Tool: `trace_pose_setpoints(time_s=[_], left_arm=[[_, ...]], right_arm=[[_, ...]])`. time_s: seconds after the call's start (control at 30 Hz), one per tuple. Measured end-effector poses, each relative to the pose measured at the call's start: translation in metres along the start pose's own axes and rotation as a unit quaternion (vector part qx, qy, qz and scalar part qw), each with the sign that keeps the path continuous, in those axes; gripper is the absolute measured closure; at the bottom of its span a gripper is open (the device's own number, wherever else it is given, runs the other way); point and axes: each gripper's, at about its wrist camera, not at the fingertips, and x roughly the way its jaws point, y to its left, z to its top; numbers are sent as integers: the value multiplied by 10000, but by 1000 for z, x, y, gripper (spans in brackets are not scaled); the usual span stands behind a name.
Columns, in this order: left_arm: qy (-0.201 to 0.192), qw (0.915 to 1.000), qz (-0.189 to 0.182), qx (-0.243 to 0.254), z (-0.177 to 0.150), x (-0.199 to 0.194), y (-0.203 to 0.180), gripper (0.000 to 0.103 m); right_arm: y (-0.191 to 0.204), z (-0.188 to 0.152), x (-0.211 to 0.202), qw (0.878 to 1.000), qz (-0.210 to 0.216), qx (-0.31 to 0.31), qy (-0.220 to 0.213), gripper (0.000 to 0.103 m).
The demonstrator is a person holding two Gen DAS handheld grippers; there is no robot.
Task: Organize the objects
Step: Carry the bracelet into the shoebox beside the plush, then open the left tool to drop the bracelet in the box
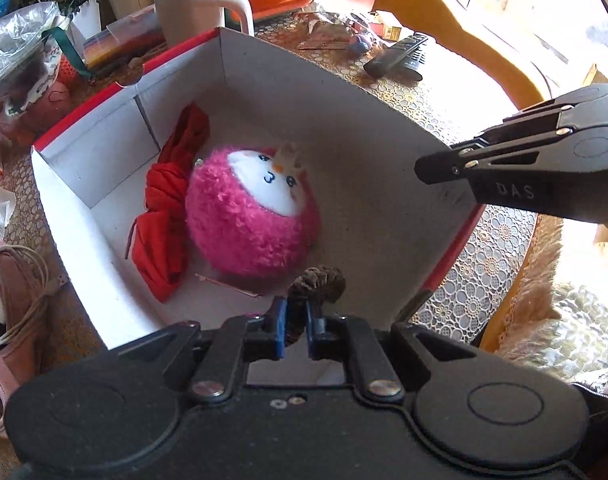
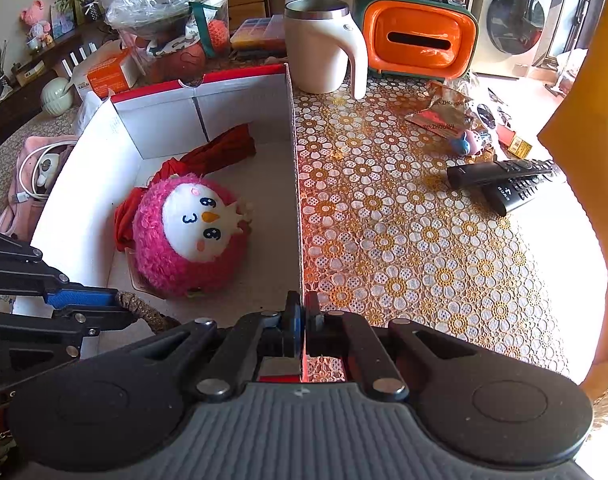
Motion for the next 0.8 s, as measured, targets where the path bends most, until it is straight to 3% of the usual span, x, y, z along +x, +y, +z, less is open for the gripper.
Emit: trace_pose_setpoints(time_s=[0.3, 0.67, 0.73, 0.8], left_arm=[[70, 9999, -108, -53, 5, 6, 2, 86], [-340, 9993, -158, 7, 6, -16, 1, 67], [-406, 9991, -143, 0, 5, -21, 2, 60], [-521, 9986, -79, 2, 3, -28, 3, 47]], right_arm=[[-1, 1, 1, 10000, 9, 2, 4, 102], [-1, 0, 1, 10000, 10, -19, 4, 102], [-2, 1, 1, 10000, 13, -15, 6, 102], [-2, 0, 1, 10000, 13, -20, 7, 102]])
